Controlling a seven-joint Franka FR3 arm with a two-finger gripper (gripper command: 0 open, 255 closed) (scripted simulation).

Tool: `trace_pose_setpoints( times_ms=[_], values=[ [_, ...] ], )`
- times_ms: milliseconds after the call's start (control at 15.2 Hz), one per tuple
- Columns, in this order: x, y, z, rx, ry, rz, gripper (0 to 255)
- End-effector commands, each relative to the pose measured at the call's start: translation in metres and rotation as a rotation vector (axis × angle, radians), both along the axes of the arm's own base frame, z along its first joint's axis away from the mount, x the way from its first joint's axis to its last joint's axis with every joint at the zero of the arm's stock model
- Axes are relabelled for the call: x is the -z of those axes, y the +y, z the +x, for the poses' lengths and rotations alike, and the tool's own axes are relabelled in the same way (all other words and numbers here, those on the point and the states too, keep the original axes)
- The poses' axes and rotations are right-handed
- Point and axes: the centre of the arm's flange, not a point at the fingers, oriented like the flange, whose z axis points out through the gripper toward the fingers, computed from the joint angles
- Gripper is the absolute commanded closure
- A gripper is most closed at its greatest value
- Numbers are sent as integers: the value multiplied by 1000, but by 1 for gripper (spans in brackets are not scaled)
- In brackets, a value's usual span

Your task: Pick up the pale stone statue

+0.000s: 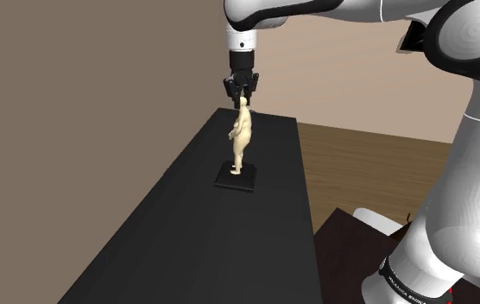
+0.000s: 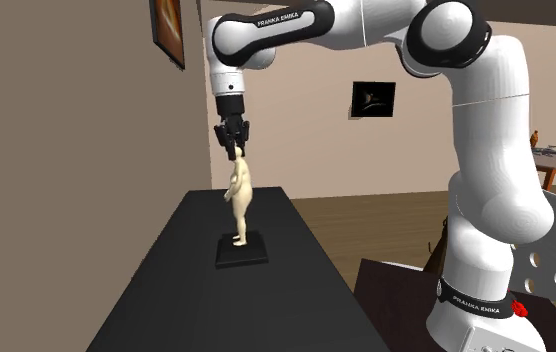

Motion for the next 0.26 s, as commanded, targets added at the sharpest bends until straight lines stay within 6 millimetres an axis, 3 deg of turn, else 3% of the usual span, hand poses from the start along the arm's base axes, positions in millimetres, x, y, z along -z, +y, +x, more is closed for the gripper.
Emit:
trace_pose_setpoints(
  times_ms=[0, 198],
  values=[
    [-12, 0, 0, 0, -2, 0, 255],
    [-18, 0, 0, 0, -2, 0, 255]
  ],
)
